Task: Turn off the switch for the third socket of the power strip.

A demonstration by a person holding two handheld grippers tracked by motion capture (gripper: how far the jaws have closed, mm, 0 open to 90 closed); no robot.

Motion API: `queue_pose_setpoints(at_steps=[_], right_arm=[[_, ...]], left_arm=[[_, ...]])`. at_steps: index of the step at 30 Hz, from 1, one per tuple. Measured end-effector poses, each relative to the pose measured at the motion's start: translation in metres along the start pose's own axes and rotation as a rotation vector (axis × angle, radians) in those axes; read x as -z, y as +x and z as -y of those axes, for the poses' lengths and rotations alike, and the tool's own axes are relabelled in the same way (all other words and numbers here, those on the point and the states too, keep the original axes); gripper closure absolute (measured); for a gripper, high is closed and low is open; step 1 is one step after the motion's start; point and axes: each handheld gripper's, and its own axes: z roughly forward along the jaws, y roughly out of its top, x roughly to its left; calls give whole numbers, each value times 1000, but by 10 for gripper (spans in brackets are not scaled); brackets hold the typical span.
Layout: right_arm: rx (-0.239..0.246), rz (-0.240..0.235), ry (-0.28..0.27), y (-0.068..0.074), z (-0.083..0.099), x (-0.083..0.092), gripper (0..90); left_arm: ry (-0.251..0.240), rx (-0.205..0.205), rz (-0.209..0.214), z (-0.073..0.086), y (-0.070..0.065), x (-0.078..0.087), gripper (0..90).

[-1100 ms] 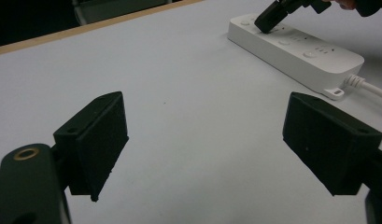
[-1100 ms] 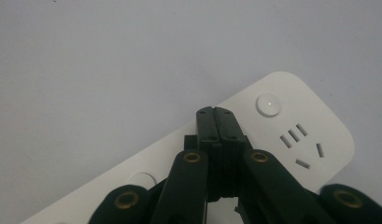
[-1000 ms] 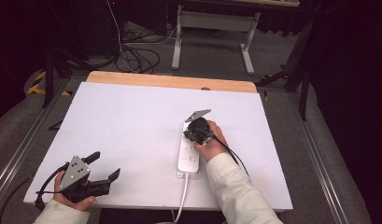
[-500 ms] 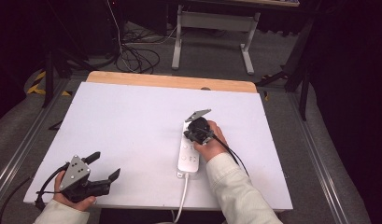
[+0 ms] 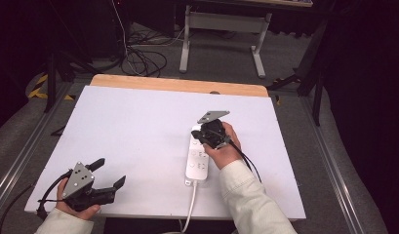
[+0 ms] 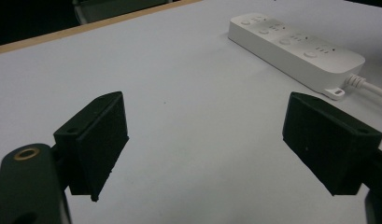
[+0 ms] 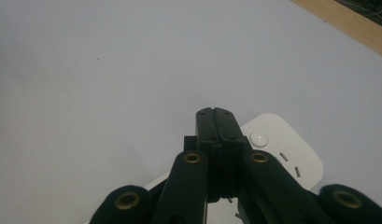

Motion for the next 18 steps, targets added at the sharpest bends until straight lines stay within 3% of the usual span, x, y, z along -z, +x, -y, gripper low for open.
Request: queue_pose_setpoints(at_steps=[18], right_arm=[[26,-16,-55,9,-8,21,900]], left_arm=[[-1,10,2,0,0,-1,145]])
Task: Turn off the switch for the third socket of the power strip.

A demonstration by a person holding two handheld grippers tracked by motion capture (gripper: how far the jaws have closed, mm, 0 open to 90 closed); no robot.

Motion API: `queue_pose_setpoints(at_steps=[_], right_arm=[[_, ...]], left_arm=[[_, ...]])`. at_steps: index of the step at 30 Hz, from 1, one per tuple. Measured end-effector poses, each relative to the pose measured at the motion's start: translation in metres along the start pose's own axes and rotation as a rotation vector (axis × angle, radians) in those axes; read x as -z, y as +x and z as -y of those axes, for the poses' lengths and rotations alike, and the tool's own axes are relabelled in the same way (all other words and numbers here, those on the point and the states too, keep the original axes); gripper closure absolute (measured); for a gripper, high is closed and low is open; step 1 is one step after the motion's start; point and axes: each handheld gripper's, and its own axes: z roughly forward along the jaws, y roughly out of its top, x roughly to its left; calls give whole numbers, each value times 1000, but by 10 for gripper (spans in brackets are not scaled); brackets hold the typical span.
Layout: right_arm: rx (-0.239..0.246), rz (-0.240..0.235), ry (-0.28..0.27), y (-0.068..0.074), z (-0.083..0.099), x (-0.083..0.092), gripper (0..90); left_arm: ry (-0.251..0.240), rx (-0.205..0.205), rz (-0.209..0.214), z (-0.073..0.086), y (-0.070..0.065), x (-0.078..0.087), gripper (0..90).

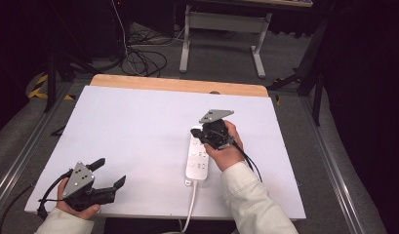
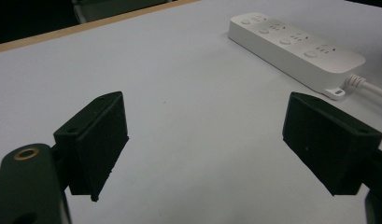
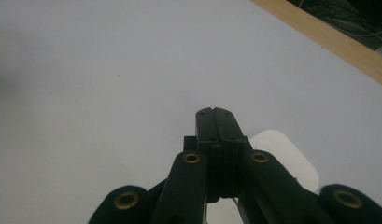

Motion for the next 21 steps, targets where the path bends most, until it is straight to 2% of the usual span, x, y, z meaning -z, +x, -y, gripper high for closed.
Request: queue_pose_setpoints(at_steps=[5,9,14,21], right_arm=[[4,3,-25,1,-1,4,654],[8,20,-54,2,-1,11,520],[0,43,-82,4,0,22,405],[-19,41,-109,5,8,40,311]], left_arm=[[0,-1,1,0,0,0,145],[2,-6,-2,0,0,0,145],[1,-8,-1,0,0,1,145],[-2,-2,-2,0,0,1,144]])
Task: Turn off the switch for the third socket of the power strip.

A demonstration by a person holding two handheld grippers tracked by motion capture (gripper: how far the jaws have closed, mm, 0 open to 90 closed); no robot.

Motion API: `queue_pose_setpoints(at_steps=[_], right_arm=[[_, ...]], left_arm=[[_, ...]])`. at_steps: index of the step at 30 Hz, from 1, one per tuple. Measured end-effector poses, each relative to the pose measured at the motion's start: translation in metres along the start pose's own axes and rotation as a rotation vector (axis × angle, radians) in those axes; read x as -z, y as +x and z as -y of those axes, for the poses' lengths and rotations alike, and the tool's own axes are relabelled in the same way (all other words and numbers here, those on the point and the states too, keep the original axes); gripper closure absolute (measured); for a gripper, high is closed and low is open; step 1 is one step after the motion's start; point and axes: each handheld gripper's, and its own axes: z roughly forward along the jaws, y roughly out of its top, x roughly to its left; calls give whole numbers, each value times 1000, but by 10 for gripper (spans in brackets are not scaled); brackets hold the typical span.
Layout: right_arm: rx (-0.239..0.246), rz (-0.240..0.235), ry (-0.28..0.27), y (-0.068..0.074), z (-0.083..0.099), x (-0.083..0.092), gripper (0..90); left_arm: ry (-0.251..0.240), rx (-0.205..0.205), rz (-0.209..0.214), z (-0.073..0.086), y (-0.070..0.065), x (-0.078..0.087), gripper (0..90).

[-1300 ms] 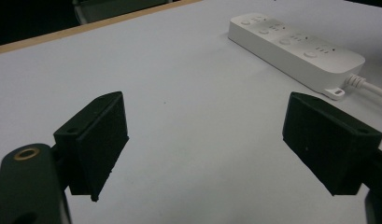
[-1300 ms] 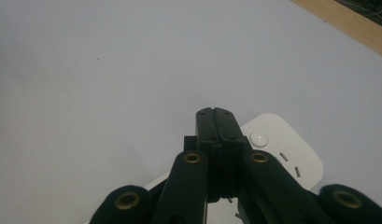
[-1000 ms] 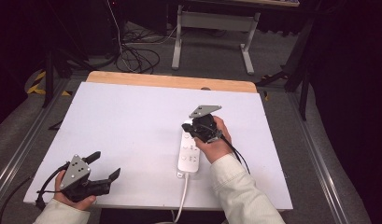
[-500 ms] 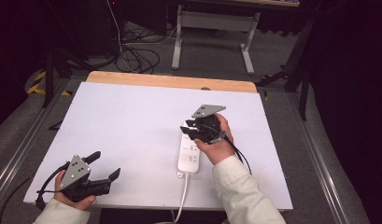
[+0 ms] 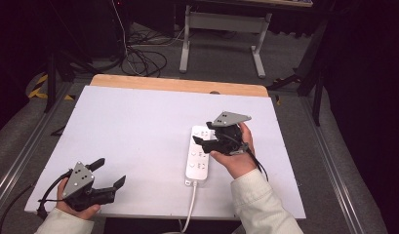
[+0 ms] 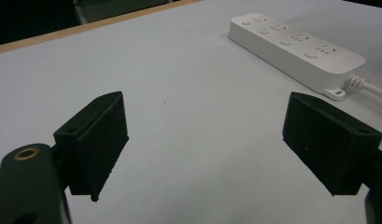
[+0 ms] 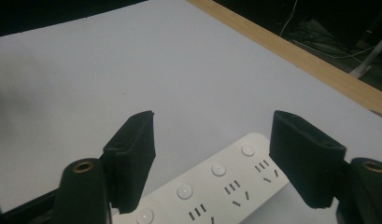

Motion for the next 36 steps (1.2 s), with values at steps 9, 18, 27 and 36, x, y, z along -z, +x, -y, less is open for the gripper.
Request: queue_pose_setpoints(at_steps=[9,18,27,36], right_arm=[[-26,-5,-44,-2,14,24,228],[-46,-3,-68,-5,39,49,169],[-80,-44,-69,-4,63,65,138],[-101,-75,-80,-5,96,71,121]], left_arm=[[-6,18,10,-1,2,2,141],[-6,15,8,-1,1,2,140],[-2,29,9,-1,1,3,140],[-7,11,6,-1,0,4,135]])
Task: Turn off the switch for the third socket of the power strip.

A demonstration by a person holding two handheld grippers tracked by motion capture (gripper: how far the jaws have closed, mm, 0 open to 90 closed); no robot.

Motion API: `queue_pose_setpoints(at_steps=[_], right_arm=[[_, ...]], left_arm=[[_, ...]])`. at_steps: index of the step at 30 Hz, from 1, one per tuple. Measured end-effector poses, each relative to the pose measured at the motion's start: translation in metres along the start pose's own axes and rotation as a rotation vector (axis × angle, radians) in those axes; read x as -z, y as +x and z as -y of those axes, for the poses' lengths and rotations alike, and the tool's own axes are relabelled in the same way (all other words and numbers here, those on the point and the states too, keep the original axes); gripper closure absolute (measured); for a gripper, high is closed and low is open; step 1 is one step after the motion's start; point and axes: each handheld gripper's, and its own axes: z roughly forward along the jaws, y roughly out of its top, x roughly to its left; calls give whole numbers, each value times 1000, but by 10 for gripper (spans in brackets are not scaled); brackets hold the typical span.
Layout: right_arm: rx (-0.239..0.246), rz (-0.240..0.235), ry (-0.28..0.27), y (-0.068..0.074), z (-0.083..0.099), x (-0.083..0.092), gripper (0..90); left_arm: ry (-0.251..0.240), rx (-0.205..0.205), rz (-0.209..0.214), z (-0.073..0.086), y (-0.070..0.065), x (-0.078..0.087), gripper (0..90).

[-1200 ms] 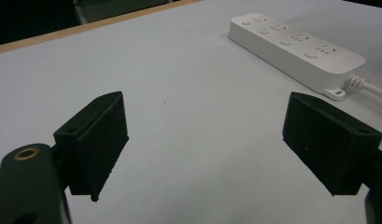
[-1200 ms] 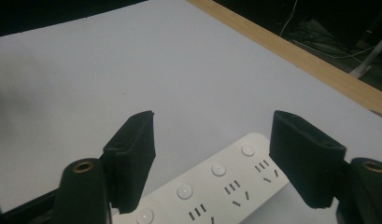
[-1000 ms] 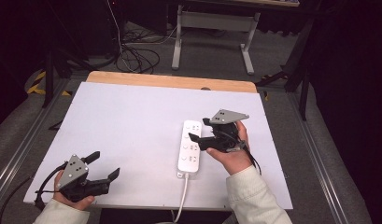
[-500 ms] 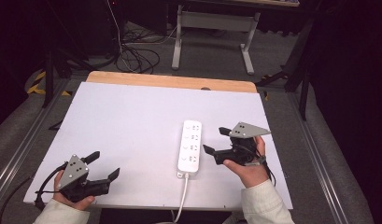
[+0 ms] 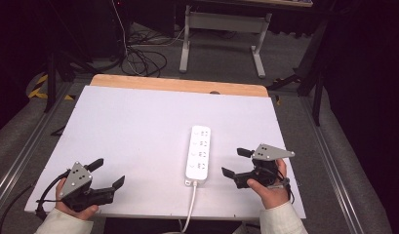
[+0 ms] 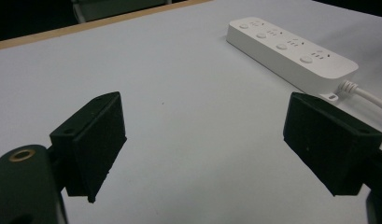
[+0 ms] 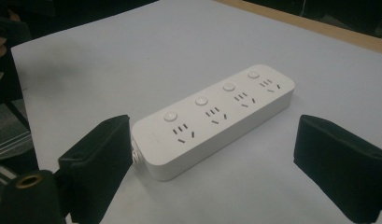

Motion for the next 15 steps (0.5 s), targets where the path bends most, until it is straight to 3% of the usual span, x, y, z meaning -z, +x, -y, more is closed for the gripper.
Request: queue_pose_setpoints(at_steps=[8,15], right_arm=[[0,13,-8,-1,20,5,121],[-2,43,23,-6,41,6,106]], left_arm=[[-6,-9,0,0,0,0,123],[0,-9,-1,0,0,0,123]])
